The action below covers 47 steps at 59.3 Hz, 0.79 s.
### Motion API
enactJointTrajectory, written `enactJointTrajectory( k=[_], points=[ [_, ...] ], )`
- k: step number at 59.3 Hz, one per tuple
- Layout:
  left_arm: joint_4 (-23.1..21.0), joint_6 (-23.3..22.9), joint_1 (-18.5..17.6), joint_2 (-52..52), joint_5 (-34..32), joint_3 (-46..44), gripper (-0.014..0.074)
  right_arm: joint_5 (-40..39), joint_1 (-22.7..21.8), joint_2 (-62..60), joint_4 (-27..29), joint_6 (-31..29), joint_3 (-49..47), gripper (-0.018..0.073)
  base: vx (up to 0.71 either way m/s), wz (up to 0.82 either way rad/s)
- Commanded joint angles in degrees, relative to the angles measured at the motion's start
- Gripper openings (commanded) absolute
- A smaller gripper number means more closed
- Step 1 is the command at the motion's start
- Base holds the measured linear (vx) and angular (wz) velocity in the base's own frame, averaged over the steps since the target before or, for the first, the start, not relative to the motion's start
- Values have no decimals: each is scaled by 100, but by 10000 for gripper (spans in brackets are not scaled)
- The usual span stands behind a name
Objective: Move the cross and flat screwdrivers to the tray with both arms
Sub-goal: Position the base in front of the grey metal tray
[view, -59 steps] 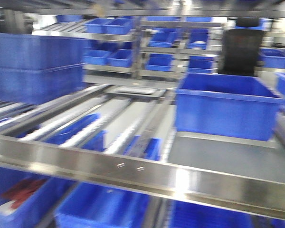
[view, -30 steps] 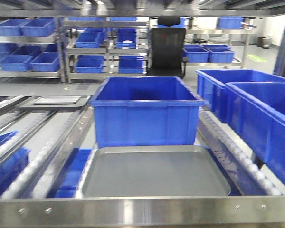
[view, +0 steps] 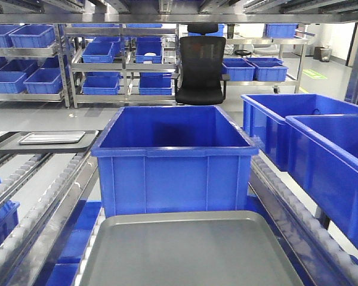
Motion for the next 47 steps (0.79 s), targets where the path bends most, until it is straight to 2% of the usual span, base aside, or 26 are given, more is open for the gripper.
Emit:
enactJointTrajectory(
  k=[1, 30, 40, 47],
  points=[
    [-70, 0, -19, 15, -540, -153, 1, -596, -1, 41, -27, -27, -158, -8, 10, 6],
    [-70, 0, -19, 15, -540, -153, 3, -601, -1, 41, -27, -27, -158, -8, 3, 2],
    [-70, 0, -19, 15, -540, -153, 3, -1175, -1, 41, -85, -72, -158, -8, 0, 0],
    [-70, 0, -19, 15, -540, -153, 3, -1240, -1, 41, -85, -72, -158, -8, 0, 0]
  ],
)
